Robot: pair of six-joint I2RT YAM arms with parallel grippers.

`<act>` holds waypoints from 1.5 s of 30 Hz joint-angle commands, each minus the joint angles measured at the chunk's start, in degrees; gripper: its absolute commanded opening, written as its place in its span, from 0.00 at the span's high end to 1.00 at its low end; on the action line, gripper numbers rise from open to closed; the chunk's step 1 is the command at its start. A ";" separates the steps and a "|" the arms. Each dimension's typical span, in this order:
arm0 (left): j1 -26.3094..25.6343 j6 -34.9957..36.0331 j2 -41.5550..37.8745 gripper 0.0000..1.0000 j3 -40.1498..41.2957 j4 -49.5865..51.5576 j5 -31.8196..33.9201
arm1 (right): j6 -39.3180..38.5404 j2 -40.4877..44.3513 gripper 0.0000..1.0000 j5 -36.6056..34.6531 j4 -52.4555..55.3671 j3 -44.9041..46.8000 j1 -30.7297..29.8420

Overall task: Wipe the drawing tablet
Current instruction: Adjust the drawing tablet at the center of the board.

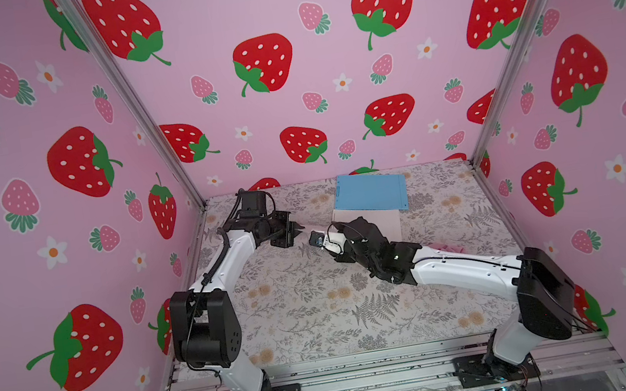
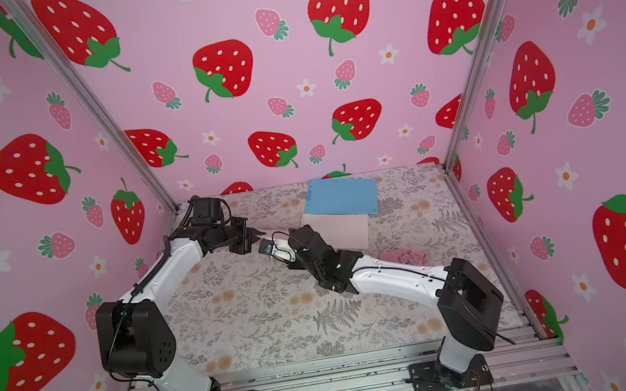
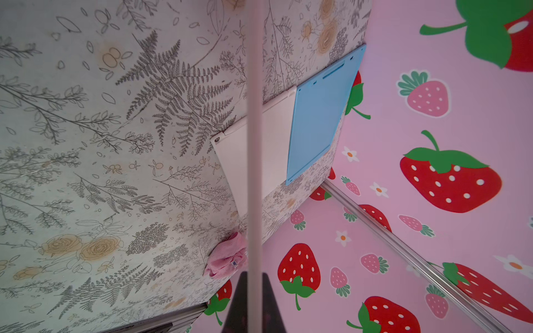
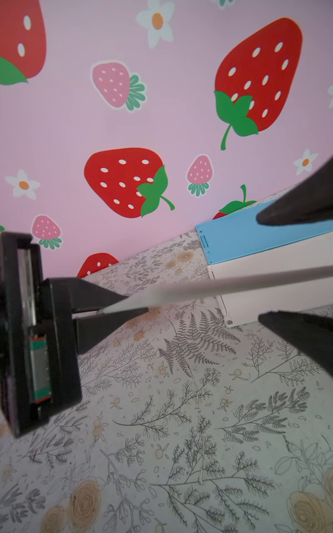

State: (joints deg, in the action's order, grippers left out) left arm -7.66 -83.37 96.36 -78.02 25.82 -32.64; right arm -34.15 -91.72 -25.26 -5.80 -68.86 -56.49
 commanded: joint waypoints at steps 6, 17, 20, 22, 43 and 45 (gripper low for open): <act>0.72 -2.47 -2.12 1.00 3.11 -21.41 2.93 | 57.71 10.93 0.15 19.14 24.80 -5.47 13.65; 0.22 -6.50 -2.69 1.00 13.23 -55.01 10.41 | 114.40 7.03 0.29 52.60 -14.93 9.89 23.78; -0.62 -8.51 -2.03 1.00 14.95 -60.29 10.93 | 122.14 4.50 0.30 50.29 -25.03 11.68 22.90; -1.16 -8.82 -2.03 1.00 15.61 -61.53 11.33 | 125.20 2.60 0.32 48.85 -30.35 11.82 22.38; -3.76 -12.13 -2.46 1.00 20.43 -67.55 13.21 | 133.04 -12.95 0.77 44.80 -42.53 0.89 19.73; -3.72 -12.34 -2.47 1.00 20.63 -67.89 13.36 | 133.08 -13.51 0.86 44.51 -42.55 0.53 19.75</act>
State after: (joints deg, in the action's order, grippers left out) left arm -11.16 -93.58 94.80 -57.56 -37.58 -18.61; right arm 92.53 -104.60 20.93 -44.95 -66.32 -36.45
